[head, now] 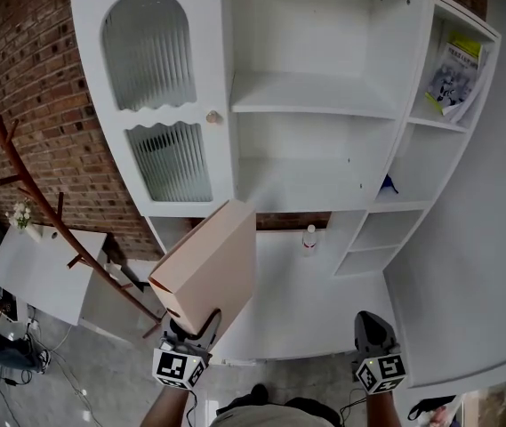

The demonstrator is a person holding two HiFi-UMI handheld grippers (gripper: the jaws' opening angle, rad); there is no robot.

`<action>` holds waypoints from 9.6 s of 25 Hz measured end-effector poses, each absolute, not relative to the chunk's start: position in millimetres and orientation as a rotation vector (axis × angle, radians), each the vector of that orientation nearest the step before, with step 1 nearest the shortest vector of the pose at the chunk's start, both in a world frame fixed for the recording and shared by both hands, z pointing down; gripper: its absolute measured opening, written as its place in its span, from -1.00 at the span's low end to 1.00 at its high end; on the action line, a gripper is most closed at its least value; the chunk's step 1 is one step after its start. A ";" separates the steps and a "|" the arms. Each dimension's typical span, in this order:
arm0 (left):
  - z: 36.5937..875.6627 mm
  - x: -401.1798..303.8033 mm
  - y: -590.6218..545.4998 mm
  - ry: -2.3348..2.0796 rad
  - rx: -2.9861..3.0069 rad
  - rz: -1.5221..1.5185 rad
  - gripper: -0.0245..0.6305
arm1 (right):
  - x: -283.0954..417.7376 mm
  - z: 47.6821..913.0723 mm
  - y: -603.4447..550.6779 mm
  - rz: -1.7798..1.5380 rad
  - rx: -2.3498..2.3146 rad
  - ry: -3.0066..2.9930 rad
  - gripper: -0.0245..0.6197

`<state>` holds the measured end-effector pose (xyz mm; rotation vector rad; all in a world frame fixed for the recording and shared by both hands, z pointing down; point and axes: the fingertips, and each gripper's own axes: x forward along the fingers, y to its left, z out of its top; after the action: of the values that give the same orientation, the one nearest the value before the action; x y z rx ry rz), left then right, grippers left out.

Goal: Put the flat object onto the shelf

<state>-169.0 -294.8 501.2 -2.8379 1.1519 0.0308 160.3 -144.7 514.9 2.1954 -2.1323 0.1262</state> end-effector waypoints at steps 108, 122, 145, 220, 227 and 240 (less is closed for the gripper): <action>467.2 158.1 -460.7 0.759 -1.472 -1.076 0.04 | 335.4 508.3 -282.1 0.208 1.968 -2.505 -0.83; 499.3 175.1 -462.8 0.613 -1.602 -1.177 0.26 | 351.1 517.8 -288.2 0.263 1.955 -2.518 -0.83; 518.9 197.6 -473.0 0.393 -1.951 -1.278 0.33 | 367.7 524.3 -303.3 0.269 1.891 -2.520 -0.83; 483.7 3.3 -313.5 1.316 -2.640 -0.251 -0.28 | 262.2 504.4 -230.1 0.054 1.845 -2.559 -0.83; 499.4 -23.5 -304.7 1.388 -2.800 -0.089 -0.48 | 252.4 507.2 -222.4 0.029 1.865 -2.518 -0.83; 523.4 -36.5 -285.5 1.418 -2.846 0.004 -0.85 | 249.0 508.5 -218.4 0.007 1.894 -2.468 -0.83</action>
<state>-36.5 -285.5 523.4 -2.8461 1.4181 0.0039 249.0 -218.4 508.5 1.8937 -2.4679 0.0072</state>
